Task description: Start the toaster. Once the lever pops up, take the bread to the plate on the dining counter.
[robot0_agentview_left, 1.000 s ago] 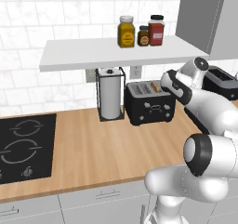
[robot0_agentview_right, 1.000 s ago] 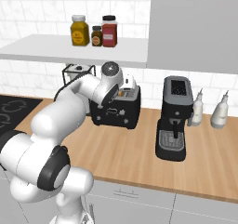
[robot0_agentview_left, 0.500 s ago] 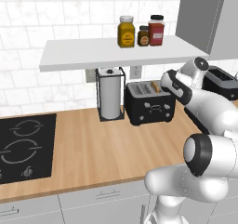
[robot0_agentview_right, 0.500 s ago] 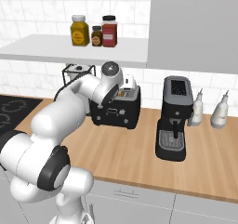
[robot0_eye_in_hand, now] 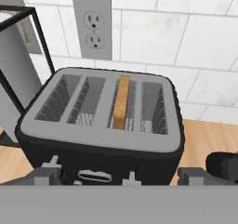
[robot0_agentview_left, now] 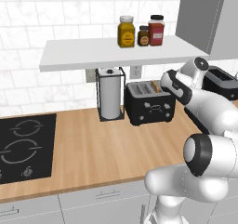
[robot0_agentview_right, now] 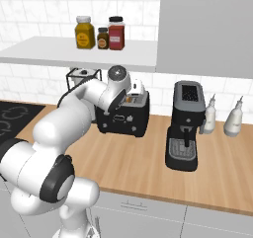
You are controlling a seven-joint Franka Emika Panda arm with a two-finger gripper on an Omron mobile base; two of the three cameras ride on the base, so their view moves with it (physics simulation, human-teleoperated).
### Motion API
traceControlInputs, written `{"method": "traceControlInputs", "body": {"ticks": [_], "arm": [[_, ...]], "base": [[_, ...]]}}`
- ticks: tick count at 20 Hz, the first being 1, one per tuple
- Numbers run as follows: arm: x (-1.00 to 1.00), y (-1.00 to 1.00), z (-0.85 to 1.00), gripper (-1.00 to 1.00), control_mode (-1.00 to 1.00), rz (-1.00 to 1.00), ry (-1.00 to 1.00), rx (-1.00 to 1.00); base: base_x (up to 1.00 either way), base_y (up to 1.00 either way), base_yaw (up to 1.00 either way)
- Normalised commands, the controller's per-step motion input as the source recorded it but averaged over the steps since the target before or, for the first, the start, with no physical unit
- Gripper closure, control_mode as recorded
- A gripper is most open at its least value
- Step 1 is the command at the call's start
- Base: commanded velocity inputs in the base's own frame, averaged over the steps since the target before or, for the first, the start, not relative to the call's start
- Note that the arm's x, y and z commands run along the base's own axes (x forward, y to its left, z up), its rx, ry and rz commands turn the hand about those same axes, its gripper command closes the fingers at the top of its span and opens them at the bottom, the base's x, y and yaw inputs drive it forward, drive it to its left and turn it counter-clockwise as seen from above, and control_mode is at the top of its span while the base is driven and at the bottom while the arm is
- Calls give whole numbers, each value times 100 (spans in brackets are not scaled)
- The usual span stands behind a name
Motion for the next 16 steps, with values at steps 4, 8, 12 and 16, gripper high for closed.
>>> {"method": "traceControlInputs", "body": {"ticks": [4,8,12,16], "arm": [[0,0,0,-100,-100,0,0,0],[0,0,0,-100,-100,0,0,0],[0,0,0,-100,-100,0,0,0],[0,0,0,-100,-100,0,0,0]], "base": [[0,0,0],[0,0,0],[0,0,0],[0,0,0]]}}
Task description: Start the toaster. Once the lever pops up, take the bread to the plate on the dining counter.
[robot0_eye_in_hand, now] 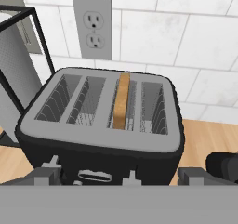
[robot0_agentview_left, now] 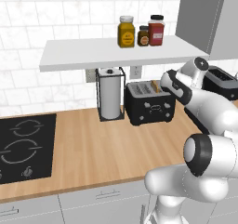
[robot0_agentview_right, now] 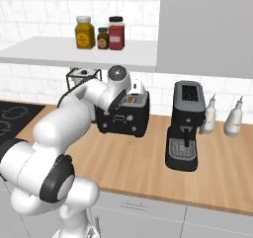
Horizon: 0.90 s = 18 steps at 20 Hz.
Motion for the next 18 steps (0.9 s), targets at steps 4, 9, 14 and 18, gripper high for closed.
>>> {"method": "traceControlInputs", "body": {"ticks": [4,9,14,18], "arm": [[0,0,0,-100,-100,0,0,0],[0,0,0,-100,-100,0,0,0],[0,0,0,-100,-100,0,0,0],[0,0,0,-100,-100,0,0,0]], "base": [[0,0,0],[0,0,0],[0,0,0],[0,0,0]]}}
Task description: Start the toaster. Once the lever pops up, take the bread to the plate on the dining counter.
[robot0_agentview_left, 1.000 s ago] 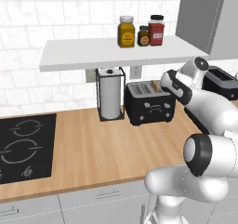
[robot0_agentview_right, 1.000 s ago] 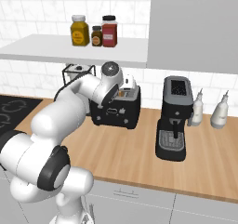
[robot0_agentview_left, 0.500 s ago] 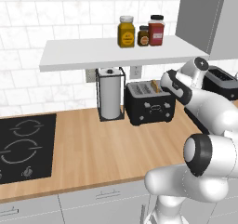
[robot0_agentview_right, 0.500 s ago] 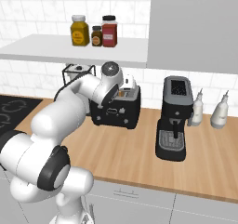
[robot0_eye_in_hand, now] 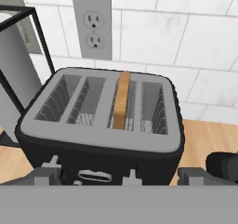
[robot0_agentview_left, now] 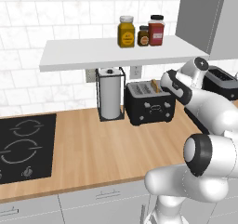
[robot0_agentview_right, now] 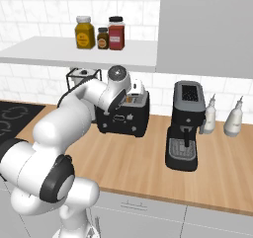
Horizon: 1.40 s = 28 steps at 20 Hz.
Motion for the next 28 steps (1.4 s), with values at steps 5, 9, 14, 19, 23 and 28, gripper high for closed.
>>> {"method": "traceControlInputs", "body": {"ticks": [5,9,14,19,23,28], "arm": [[0,0,0,-100,-100,0,0,0],[0,0,0,-100,-100,0,0,0],[0,0,0,-100,-100,0,0,0],[0,0,0,-100,-100,0,0,0],[0,0,0,-100,-100,0,0,0],[0,0,0,-100,-100,0,0,0]], "base": [[0,0,0],[0,0,0],[0,0,0],[0,0,0],[0,0,0],[0,0,0]]}}
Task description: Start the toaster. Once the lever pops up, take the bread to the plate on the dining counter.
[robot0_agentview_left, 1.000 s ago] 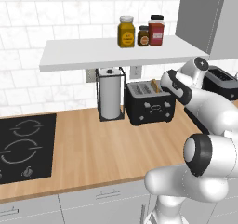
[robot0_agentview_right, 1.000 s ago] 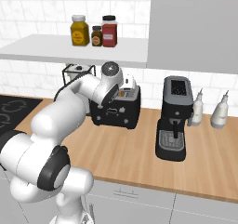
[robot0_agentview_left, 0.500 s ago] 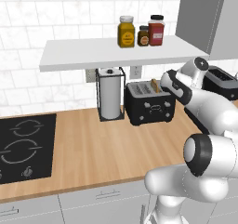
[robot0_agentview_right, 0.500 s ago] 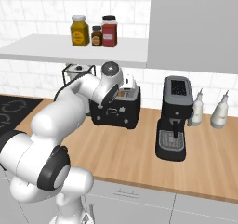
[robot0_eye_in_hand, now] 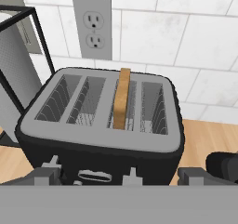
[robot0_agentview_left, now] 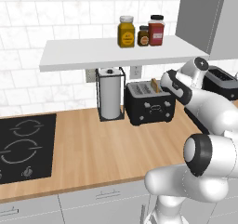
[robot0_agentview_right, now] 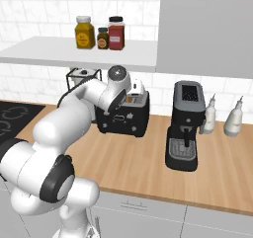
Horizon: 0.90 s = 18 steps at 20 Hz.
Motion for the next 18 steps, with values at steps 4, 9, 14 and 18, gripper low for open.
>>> {"method": "traceControlInputs", "body": {"ticks": [4,9,14,18], "arm": [[0,0,0,-100,-100,0,0,0],[0,0,0,-100,-100,0,0,0],[0,0,0,-100,-100,0,0,0],[0,0,0,-100,-100,0,0,0]], "base": [[0,0,0],[0,0,0],[0,0,0],[0,0,0]]}}
